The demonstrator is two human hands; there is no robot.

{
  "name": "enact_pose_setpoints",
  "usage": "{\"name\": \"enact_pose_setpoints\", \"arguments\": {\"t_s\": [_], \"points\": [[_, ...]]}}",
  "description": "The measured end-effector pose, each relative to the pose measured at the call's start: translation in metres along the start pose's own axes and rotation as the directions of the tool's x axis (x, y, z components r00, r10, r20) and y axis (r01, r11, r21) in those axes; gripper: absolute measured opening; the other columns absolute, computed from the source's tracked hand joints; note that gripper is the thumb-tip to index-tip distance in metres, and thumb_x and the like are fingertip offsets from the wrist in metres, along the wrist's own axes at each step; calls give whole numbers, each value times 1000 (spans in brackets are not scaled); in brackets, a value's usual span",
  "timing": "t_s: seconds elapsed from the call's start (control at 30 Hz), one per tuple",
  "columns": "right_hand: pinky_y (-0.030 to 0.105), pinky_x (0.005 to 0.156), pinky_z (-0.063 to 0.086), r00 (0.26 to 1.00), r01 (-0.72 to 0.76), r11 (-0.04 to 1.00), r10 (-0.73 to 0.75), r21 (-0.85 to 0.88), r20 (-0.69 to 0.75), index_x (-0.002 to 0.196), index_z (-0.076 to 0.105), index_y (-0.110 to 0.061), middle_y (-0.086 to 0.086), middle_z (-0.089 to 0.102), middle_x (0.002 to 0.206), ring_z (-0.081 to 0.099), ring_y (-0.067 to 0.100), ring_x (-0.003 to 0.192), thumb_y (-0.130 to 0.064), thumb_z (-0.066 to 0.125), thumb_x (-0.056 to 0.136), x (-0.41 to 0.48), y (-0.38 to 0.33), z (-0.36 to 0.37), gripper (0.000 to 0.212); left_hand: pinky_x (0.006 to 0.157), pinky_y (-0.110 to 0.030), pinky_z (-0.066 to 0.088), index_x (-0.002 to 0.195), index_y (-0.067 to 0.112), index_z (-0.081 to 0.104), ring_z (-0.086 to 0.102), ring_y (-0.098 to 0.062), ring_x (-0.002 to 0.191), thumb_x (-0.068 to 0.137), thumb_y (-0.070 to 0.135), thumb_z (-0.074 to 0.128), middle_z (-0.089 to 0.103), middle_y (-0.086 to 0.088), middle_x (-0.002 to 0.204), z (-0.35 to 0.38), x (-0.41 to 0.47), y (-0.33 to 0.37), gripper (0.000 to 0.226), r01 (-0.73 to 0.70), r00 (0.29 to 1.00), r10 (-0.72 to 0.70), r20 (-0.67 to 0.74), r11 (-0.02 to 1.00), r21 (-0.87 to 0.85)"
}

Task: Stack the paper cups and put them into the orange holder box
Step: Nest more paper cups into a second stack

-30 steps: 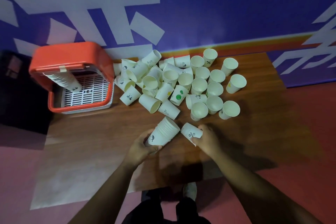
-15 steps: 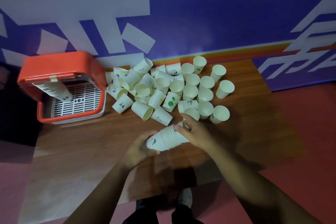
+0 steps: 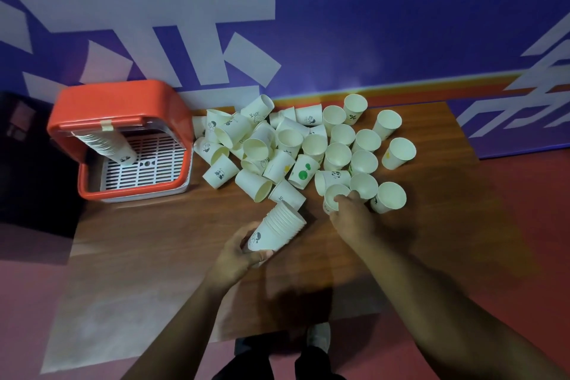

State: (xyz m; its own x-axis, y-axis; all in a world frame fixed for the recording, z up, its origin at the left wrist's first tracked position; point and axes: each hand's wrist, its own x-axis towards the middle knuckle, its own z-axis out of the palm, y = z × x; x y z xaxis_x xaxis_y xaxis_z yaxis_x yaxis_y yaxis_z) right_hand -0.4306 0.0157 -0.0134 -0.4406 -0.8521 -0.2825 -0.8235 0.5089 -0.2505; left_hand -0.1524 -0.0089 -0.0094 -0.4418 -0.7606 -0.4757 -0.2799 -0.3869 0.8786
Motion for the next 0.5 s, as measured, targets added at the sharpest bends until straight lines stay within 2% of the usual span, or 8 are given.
{"name": "enact_pose_setpoints", "arguments": {"t_s": [0.13,0.23,0.33,0.43,0.5], "points": [[35,70,50,1000,-2,991,6,-137,30,113,67,-13,10,49,120,62,28,96,-19,57,94,5,7,9,22,79,-19,55,125,30,63,66,-2,104,79,8,83,70,4,118,-2,1,-1,55,18,1000,-18,-7,1000,1],[32,65,47,1000,6,996,-6,-87,-2,103,70,-11,10,53,117,62,29,92,-16,56,94,3,11,12,17,76,-15,54,123,27,63,67,2,97,80,3,81,70,4,115,-3,2,0,52,25,1000,-25,-14,1000,9],[33,75,51,994,54,980,-34,193,-105,96,73,-7,11,55,109,61,28,90,-18,69,87,-3,8,11,14,76,-16,55,125,25,62,66,-4,101,80,3,81,68,2,118,-7,4,-2,54,41,999,-41,-23,999,9],[29,89,46,965,136,865,-5,483,-261,82,75,-9,5,51,104,56,21,98,-17,81,77,-12,-3,-3,12,76,-16,54,126,25,61,64,-9,107,81,4,80,67,2,118,-10,4,-2,54,50,999,-50,-9,998,33],[30,97,44,977,108,772,32,626,-209,75,71,-10,1,52,113,54,16,109,-18,82,76,-17,-11,-15,13,76,-17,54,125,26,61,65,-11,107,81,1,80,67,1,118,-10,5,-3,54,49,999,-49,1,998,45]]}}
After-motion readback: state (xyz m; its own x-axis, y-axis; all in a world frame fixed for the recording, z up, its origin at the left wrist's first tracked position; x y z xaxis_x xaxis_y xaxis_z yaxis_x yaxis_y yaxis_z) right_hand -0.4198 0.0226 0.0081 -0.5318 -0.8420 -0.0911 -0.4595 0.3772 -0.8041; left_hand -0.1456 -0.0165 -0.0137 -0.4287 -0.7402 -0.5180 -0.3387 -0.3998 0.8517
